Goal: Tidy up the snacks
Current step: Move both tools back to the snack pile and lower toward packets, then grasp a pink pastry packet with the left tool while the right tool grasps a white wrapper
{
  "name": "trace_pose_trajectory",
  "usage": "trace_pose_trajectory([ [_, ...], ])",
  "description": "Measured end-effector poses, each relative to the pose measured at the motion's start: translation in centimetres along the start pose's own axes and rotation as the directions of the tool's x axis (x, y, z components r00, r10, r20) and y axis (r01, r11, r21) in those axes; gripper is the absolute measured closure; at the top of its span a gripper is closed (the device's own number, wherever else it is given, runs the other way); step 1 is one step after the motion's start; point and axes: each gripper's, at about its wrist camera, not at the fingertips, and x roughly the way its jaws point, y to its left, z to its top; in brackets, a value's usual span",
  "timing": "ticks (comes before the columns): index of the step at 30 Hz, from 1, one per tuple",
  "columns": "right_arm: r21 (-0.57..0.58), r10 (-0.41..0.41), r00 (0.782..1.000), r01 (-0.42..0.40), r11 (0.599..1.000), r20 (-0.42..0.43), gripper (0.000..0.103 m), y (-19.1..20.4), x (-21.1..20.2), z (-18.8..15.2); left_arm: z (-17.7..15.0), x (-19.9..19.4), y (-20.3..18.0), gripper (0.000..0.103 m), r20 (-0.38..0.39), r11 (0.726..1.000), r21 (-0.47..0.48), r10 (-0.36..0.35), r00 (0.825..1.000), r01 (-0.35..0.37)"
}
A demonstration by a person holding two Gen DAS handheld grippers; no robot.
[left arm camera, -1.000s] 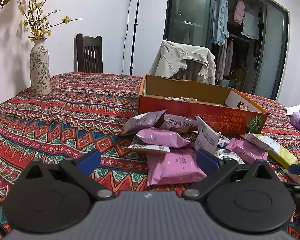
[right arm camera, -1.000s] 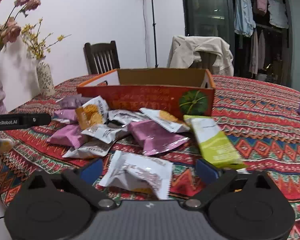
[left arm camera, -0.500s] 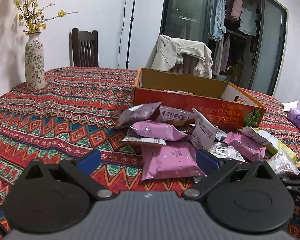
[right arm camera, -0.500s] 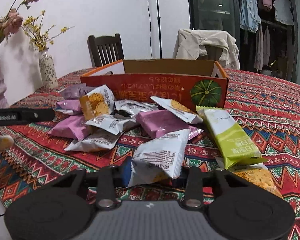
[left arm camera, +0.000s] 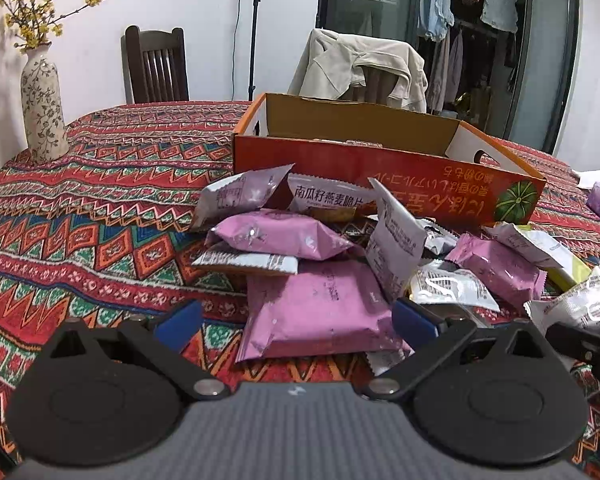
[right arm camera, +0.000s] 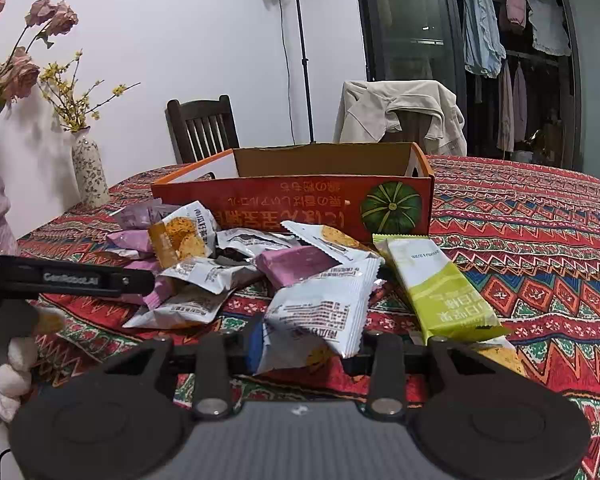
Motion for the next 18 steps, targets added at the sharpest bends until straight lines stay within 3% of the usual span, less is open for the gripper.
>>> trace_pose_trajectory([
  [18,0.009,-0.008,1.000,0.008,1.000,0.010,0.067,-0.1,0.2,-0.1,0.4,2.1,-1.0,0.000,-0.076,0.999,0.025,0.030,0.997,-0.028],
])
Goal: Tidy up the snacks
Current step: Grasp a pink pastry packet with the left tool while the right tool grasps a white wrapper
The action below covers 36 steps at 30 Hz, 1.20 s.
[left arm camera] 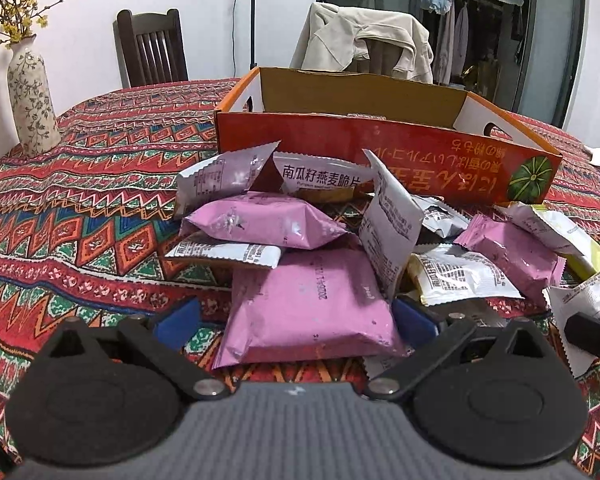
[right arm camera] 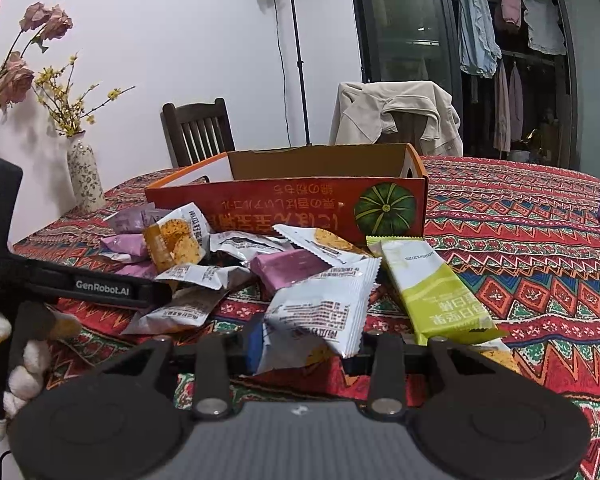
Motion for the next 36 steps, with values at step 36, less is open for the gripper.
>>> trace_pose_trajectory([
  [36,0.000,-0.006,0.989,0.006,1.000,0.146,0.067,0.2,-2.4,4.2,2.5,-9.6,0.7,0.030,0.326,0.997,0.014,-0.075,0.942,0.074],
])
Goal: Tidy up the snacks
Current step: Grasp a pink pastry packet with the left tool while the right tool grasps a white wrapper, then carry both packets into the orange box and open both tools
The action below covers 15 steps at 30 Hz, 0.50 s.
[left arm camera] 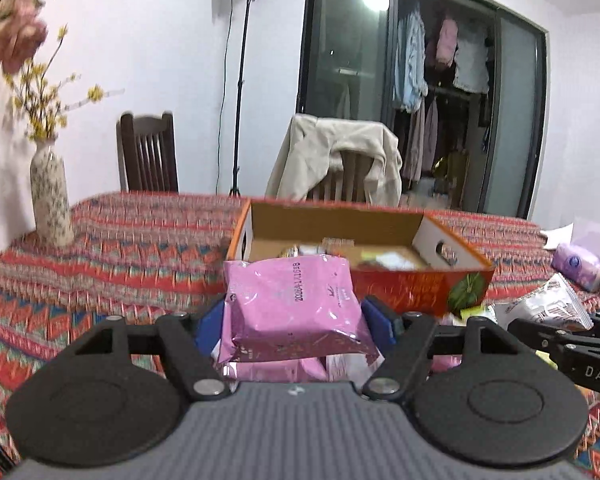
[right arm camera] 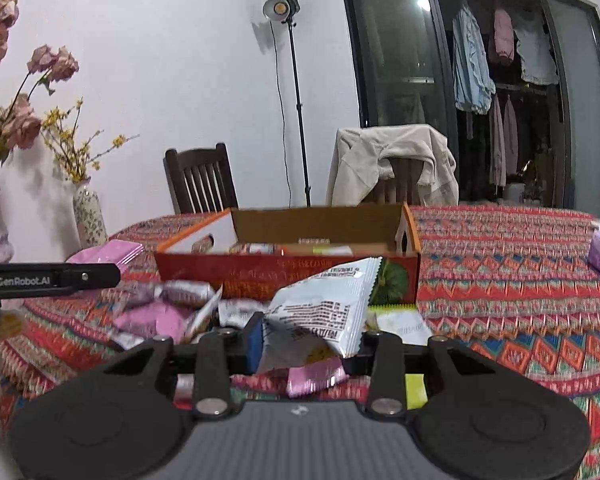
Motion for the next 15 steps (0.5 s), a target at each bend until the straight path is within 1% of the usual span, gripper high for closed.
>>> trace_pose_trajectory([
  [3,-0.002,-0.001,1.000,0.001,1.000,0.029,0.067,-0.2,0.6,1.6,1.6,0.5,-0.3,0.030,0.033,1.000,0.011,0.006,0.999,-0.006],
  [10,-0.029,-0.015,0.996,0.017,0.999,0.084,0.067,-0.3,2.6,5.8,5.6,3.2,-1.7,0.030,0.095,0.999,0.039,0.025,0.995,-0.029],
  [13,-0.026,-0.013,0.996,0.016,1.000,0.088,0.067,-0.5,4.0,7.6,6.9,4.6,-2.2,0.030,0.101,0.999,0.037,0.026,0.995,-0.030],
  [15,-0.027,-0.028,0.996,0.031,0.999,0.085,0.067,-0.7,5.1,8.6,7.8,5.7,-2.5,0.030,0.107,0.999,0.034,0.036,0.994,-0.040],
])
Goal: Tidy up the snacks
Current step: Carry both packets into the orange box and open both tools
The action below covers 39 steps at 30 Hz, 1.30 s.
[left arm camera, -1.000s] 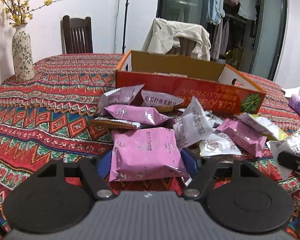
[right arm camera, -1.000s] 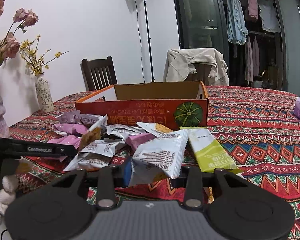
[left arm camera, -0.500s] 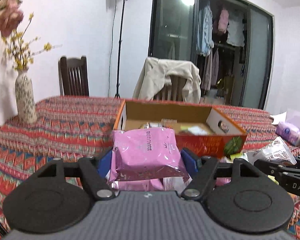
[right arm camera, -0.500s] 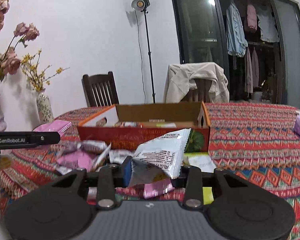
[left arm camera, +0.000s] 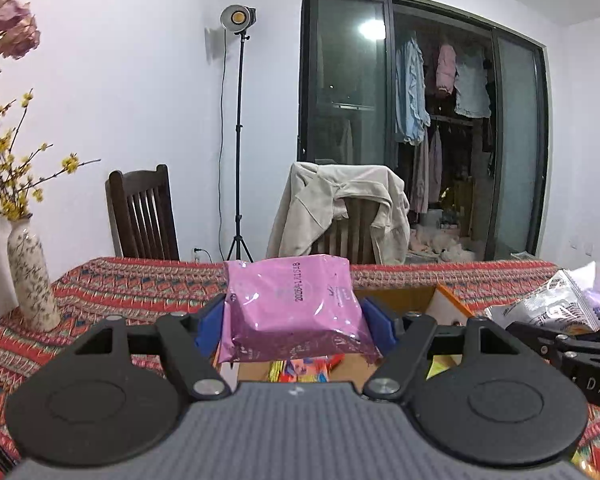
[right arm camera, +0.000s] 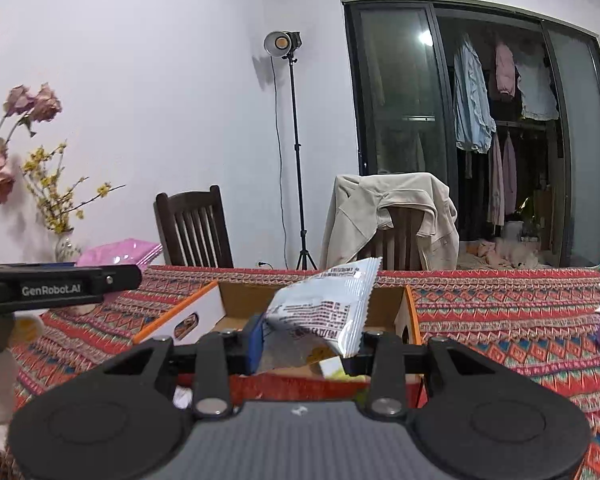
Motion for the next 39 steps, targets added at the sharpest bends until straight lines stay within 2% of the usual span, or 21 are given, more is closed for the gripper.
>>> trace_pose_trajectory([
  [9,0.017,-0.057,0.997,0.057,0.998,-0.045,0.067,-1.1,6.6,2.2,1.5,6.1,-0.3,0.030,-0.043,0.998,-0.024,0.055,0.998,-0.056],
  [19,0.052,-0.105,0.987,0.112,0.992,-0.119,0.067,-3.0,13.4,-0.2,-0.2,12.8,0.4,0.030,-0.108,0.994,-0.032,0.098,0.989,-0.102],
  [24,0.046,-0.091,0.983,0.099,0.994,-0.158,0.067,-3.1,15.1,-1.9,-1.8,14.4,0.7,0.030,-0.140,0.996,-0.021,0.084,0.987,-0.088],
  [32,0.005,-0.079,0.982,0.082,0.997,-0.172,0.066,-2.3,15.2,-2.8,-2.9,14.8,1.0,0.027,-0.156,0.997,-0.017,0.069,0.985,-0.073],
  [33,0.004,-0.078,0.982,0.080,0.997,-0.173,0.064,-2.3,15.2,-2.8,-2.9,14.7,1.1,0.022,-0.153,0.998,-0.021,0.062,0.986,-0.066],
  [34,0.008,-0.079,0.982,0.082,0.997,-0.172,0.050,-2.4,15.2,-2.7,-2.9,14.5,1.2,0.017,-0.145,0.998,-0.027,0.059,0.988,-0.064],
  [35,0.013,-0.080,0.983,0.084,0.996,-0.166,0.029,-2.4,15.1,-2.7,-2.9,14.4,1.2,0.006,-0.137,0.998,-0.029,0.059,0.989,-0.064],
  [36,0.014,-0.082,0.984,0.085,0.996,-0.160,0.019,-2.4,14.9,-2.7,-2.9,14.2,1.2,0.000,-0.127,0.997,-0.030,0.062,0.990,-0.066],
  [37,0.012,-0.083,0.985,0.086,0.996,-0.153,0.006,-2.3,14.8,-2.7,-2.9,14.0,1.2,0.000,-0.113,0.997,-0.035,0.062,0.992,-0.066],
  [38,0.011,-0.083,0.985,0.086,0.996,-0.151,0.001,-2.3,14.7,-2.7,-2.9,13.8,1.2,0.000,-0.106,0.997,-0.040,0.055,0.993,-0.059],
  [39,0.007,-0.083,0.985,0.086,0.996,-0.153,0.000,-2.3,14.7,-2.7,-2.8,13.8,1.1,0.000,-0.106,0.998,-0.043,0.049,0.993,-0.054],
])
